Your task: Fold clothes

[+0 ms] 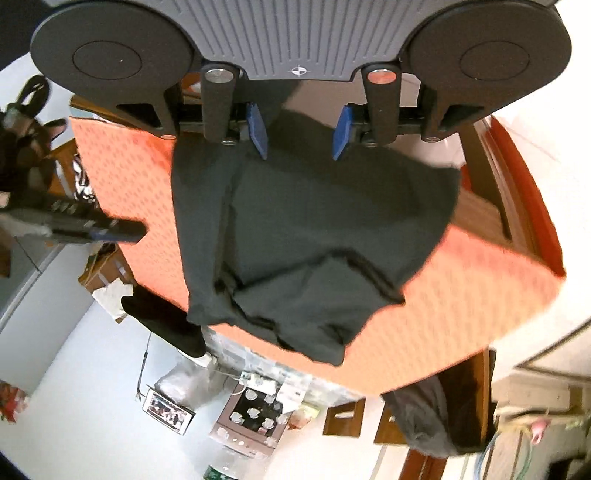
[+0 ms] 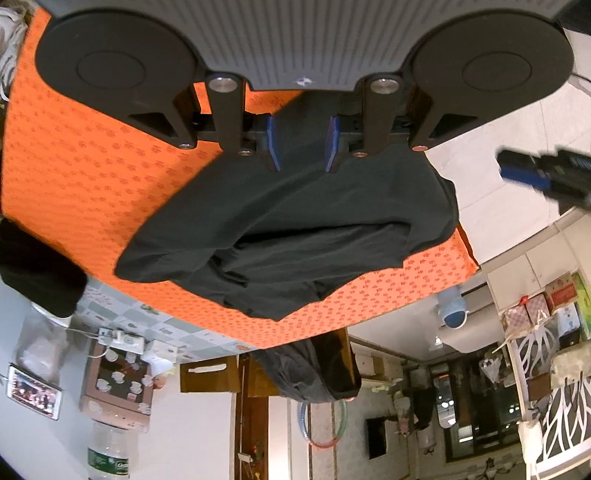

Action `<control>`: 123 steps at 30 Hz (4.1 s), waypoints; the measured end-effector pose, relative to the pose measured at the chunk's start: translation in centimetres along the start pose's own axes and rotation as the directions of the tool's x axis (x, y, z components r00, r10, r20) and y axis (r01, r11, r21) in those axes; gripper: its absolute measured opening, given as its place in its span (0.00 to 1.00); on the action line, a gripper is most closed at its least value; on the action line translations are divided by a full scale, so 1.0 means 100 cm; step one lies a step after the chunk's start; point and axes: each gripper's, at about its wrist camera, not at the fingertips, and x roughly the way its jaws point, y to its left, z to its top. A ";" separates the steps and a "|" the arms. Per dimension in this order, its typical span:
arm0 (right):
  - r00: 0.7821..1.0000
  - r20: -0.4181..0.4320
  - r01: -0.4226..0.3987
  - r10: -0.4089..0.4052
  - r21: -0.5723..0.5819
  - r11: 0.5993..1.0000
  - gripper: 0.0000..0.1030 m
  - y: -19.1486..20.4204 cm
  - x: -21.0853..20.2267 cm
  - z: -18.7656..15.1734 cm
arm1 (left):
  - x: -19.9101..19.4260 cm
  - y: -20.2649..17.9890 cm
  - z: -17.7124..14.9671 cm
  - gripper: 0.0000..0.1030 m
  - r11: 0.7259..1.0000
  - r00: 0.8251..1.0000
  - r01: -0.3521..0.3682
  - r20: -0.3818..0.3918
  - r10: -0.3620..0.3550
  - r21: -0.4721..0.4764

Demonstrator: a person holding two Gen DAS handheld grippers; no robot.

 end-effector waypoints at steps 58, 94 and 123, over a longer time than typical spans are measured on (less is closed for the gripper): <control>0.740 -0.188 0.626 -0.645 0.544 0.559 0.34 0.209 0.175 0.087 | 0.277 0.141 0.353 0.54 0.795 0.885 0.453 -0.316 -0.343 0.404; 0.733 -0.204 0.652 -0.649 0.483 0.584 0.06 0.275 0.259 0.092 | 0.349 0.110 0.344 0.13 0.826 0.866 0.477 -0.323 -0.382 0.301; 0.770 -0.190 0.486 -0.609 0.792 0.368 0.05 0.154 0.113 0.004 | 0.330 -0.128 0.270 0.11 0.617 0.939 0.341 -0.228 -0.256 0.709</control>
